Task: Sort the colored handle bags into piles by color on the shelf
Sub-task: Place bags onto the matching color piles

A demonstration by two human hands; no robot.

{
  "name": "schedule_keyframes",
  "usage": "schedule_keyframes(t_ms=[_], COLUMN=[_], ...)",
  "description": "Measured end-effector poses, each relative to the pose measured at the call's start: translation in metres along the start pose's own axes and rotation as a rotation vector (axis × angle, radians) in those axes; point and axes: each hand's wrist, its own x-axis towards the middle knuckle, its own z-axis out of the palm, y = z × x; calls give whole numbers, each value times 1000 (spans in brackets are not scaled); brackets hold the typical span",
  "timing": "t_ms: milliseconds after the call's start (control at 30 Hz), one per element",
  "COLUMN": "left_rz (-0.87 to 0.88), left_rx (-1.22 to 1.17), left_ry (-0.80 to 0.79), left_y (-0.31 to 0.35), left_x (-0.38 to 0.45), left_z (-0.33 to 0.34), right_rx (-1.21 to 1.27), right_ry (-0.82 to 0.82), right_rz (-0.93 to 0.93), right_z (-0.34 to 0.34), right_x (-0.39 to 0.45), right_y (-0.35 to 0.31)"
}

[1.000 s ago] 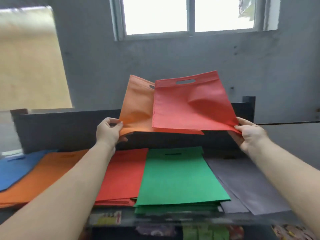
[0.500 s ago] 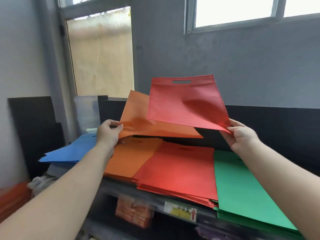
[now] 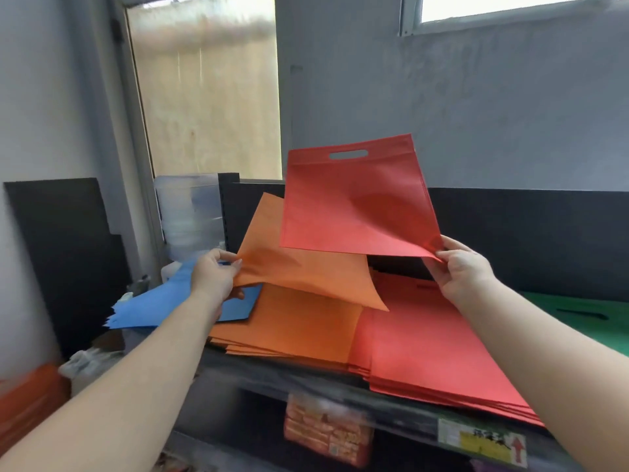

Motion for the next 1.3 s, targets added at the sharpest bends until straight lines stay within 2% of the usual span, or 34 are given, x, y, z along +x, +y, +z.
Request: schedule_keyframes(t_ms=[167,300,367,467,533,600,833,933,1067,1200,1300], left_rz=[-112,-1,66,117,38,-17,66,46,41,77,110], left_rx=[91,428,473,355,124,10,28,39,129,343,529], left_ry=[-60,39,47,-57,-236,-365,-501,-522,-540,-542,-606], left_y=[-45,-72,-75,-62,-44,-27,5,7,1,-14,-27], left_x=[24,34,36,35,27,18,-12,-24,-38,-48,-57], left_z=[-10,-20,-23,-14,1,17,72,95,124,146,154], right_rx=[21,12,8,-20,-37,-53,-155,-341,-778,-1143,-1333], right_ry=[54,117,129,145,147,137,141,195,302,326,335], right_rz=[10,26,22,5,-12,-31,-156,-215,-330,-375,-316], right_z=[7,4,3,2,1,-3,-40,-67,-104,-128,-144], right_x=[2,2,1,-2,-4,-8,-23,-25,-30,-34,-35], right_y=[39,64,71,71,66,59,16,-4,-21,-23,-15])
